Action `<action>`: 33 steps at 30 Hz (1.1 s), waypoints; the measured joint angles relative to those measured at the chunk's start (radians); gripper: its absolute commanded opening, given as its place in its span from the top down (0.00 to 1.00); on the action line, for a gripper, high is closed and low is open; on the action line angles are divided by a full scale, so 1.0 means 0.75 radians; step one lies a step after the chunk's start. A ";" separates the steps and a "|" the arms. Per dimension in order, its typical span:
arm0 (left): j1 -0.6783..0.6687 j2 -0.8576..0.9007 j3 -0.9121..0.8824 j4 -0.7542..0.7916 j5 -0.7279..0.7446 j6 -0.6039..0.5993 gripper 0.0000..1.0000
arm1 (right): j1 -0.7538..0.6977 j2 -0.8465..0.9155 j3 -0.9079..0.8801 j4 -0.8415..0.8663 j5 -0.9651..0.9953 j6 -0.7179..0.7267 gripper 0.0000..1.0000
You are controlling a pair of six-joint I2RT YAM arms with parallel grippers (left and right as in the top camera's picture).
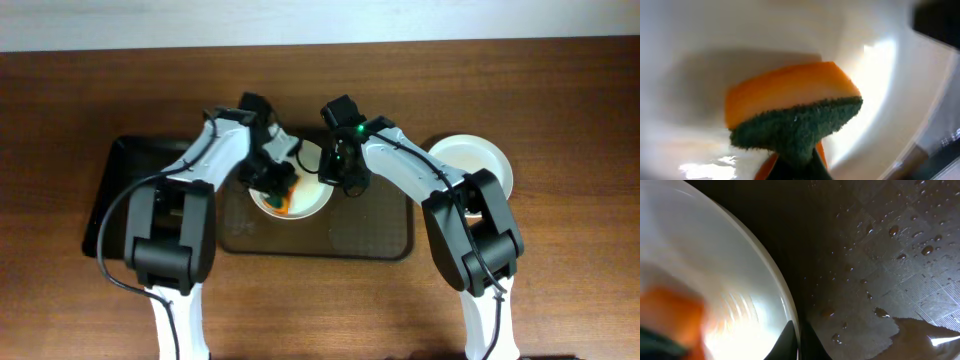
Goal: Clean dirty plates on tray and stack at the side
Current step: 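Scrub the last plate with the sponge in the left gripper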
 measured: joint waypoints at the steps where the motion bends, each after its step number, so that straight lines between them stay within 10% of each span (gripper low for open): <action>1: -0.031 0.001 -0.003 -0.039 0.012 0.057 1.00 | 0.000 0.000 0.000 -0.001 0.000 0.001 0.96; 16: 0.042 0.002 -0.029 0.601 -0.298 -0.299 1.00 | -0.001 0.000 0.000 0.009 0.001 0.039 0.96; 28: 0.063 0.013 -0.012 0.053 0.132 -0.011 1.00 | -0.001 0.000 0.000 -0.010 0.001 0.027 0.96; 33: 0.063 0.030 -0.027 0.043 0.285 -0.131 1.00 | 0.006 0.000 0.000 -0.011 0.010 0.027 0.96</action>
